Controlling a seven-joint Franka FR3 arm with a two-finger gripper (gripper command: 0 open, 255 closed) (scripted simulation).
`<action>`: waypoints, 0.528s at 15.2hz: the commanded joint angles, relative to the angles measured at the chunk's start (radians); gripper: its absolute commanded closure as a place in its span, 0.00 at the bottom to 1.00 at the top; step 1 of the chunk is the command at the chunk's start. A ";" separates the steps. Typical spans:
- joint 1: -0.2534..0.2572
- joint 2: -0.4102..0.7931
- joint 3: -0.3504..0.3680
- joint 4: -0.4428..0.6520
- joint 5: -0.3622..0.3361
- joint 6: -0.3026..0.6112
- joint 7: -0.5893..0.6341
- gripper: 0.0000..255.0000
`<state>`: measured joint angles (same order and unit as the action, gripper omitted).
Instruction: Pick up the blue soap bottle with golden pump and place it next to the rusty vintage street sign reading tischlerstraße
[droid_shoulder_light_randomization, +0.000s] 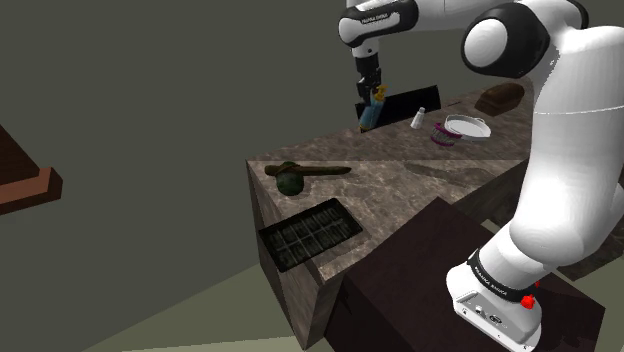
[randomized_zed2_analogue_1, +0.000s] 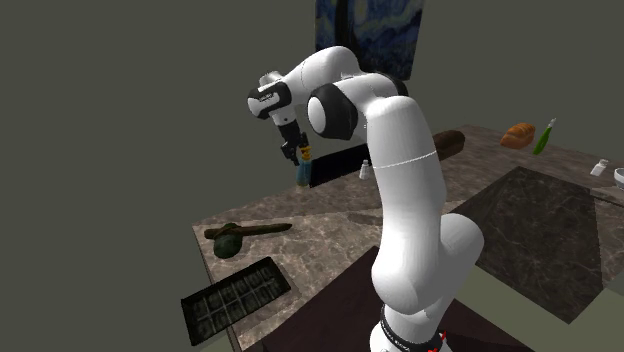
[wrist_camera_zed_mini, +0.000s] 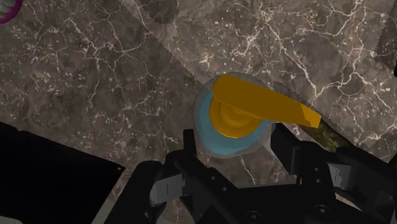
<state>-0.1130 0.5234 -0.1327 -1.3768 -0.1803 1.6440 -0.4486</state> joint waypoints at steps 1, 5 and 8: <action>0.000 -0.002 0.000 0.026 0.000 -0.028 -0.005 1.00; 0.001 -0.007 -0.001 0.071 0.000 -0.077 -0.015 1.00; 0.001 -0.008 -0.002 0.109 0.000 -0.115 -0.023 1.00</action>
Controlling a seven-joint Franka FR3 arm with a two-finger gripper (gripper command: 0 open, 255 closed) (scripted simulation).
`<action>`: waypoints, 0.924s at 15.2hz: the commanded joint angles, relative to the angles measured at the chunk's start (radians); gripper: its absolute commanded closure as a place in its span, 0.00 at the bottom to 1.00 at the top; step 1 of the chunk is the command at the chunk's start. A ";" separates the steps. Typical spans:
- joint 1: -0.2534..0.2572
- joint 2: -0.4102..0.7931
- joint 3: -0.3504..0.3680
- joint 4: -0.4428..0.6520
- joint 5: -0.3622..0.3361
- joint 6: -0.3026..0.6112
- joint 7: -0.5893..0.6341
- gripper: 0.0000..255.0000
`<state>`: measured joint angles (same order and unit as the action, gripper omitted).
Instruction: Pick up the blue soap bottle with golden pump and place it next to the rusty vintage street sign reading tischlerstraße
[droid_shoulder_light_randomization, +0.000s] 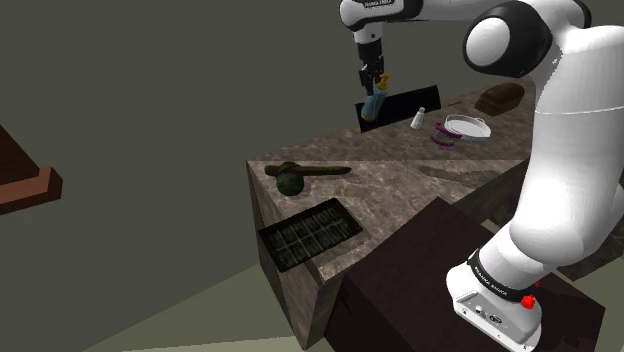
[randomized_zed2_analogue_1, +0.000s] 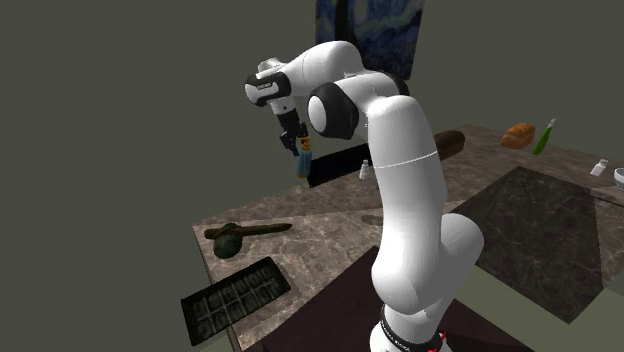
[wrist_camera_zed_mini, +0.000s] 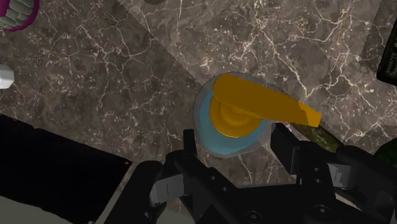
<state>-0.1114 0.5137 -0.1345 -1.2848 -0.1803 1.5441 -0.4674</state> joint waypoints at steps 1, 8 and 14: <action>-0.001 0.002 -0.001 0.031 0.000 -0.029 -0.007 1.00; -0.001 0.013 -0.003 0.141 0.000 -0.126 -0.027 1.00; -0.077 0.019 -0.032 0.148 -0.008 -0.102 -0.126 1.00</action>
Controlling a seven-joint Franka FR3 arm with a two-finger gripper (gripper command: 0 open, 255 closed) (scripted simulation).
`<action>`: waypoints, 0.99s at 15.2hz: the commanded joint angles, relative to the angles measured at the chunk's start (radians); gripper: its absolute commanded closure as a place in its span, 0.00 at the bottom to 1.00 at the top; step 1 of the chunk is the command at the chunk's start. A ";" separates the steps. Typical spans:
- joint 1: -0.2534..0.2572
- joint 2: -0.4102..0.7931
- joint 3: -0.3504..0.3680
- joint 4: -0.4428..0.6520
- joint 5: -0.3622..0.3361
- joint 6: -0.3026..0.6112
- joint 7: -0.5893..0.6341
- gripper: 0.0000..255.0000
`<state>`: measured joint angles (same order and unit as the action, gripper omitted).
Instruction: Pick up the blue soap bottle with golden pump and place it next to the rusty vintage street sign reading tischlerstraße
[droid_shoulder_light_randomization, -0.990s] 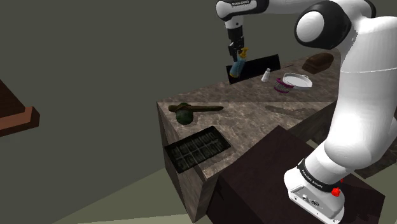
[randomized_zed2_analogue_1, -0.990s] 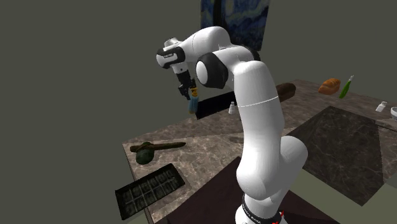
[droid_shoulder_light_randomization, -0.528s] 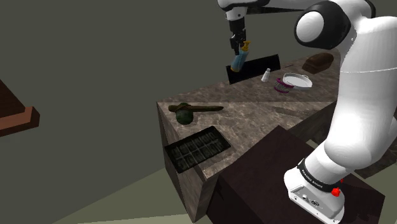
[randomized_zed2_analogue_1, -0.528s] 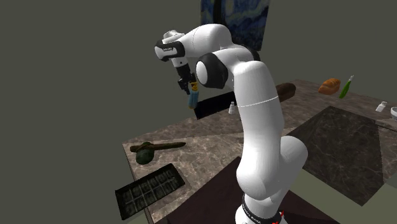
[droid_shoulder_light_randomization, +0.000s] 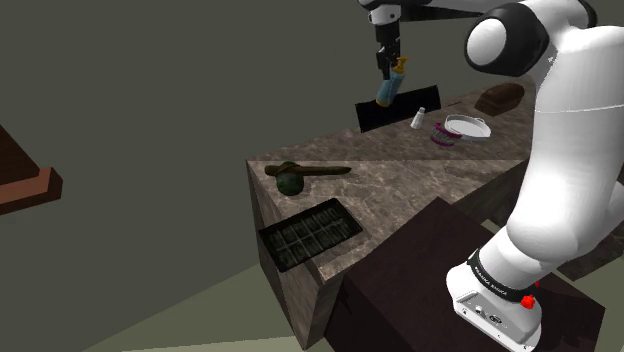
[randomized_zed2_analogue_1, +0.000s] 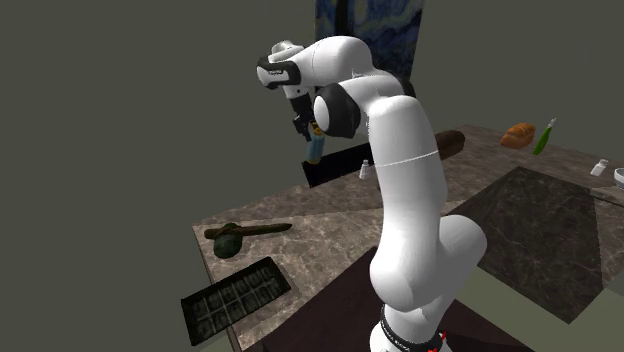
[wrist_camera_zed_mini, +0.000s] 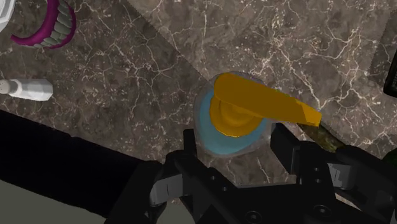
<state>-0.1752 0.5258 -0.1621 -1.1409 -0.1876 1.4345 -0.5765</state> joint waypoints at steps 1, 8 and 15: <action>-0.028 0.012 -0.010 0.010 -0.001 0.011 -0.037 1.00; -0.144 0.083 -0.045 0.114 0.001 0.015 -0.179 1.00; -0.250 0.195 -0.065 0.265 0.015 0.007 -0.290 1.00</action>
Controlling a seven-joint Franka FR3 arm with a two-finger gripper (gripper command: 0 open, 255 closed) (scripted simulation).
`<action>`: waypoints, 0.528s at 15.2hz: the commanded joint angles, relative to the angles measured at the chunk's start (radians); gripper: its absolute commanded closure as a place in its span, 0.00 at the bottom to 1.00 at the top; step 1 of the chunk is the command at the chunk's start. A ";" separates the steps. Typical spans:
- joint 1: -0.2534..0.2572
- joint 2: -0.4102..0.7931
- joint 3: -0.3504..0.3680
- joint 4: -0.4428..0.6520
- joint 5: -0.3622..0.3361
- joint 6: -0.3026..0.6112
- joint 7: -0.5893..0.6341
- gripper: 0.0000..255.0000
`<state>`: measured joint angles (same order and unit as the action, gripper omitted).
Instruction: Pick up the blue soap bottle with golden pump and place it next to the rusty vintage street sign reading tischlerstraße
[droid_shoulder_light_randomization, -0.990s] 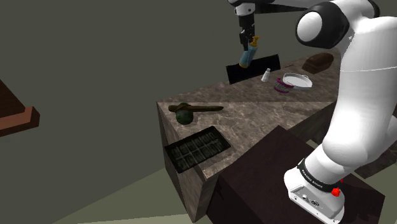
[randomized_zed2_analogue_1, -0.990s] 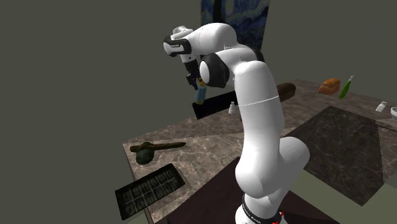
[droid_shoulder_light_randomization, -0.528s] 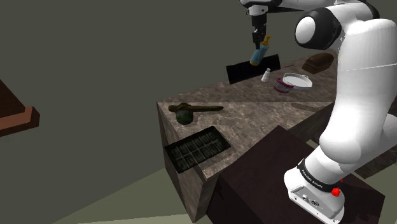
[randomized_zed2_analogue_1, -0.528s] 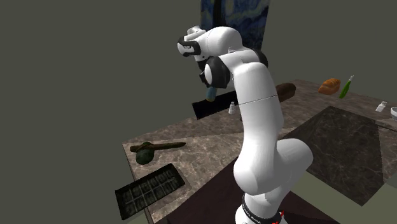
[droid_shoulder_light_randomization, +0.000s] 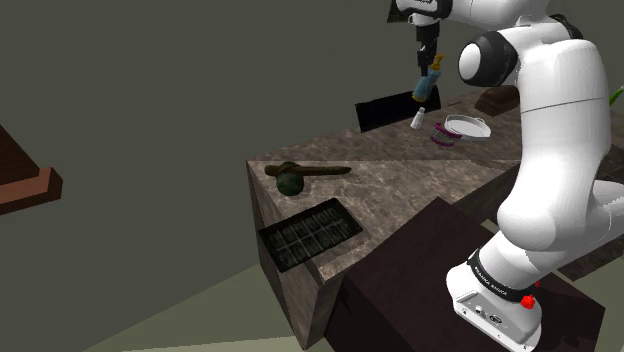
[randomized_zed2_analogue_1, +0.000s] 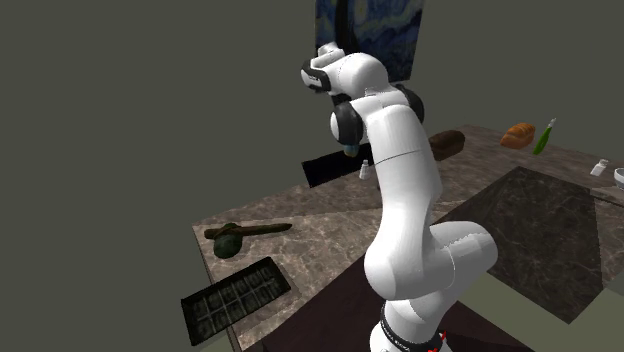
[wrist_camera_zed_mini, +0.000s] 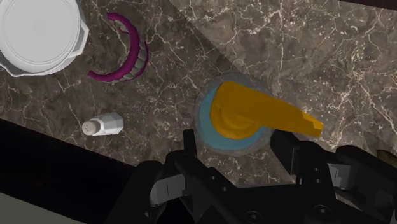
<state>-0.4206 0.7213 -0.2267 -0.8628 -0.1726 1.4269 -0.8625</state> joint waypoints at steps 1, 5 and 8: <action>-0.003 -0.008 0.000 -0.039 -0.001 0.033 0.001 1.00; 0.003 -0.027 0.001 -0.126 -0.004 0.098 0.017 1.00; 0.006 -0.035 0.002 -0.179 -0.005 0.142 0.027 1.00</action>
<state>-0.4146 0.6916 -0.2242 -1.0193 -0.1768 1.5513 -0.8375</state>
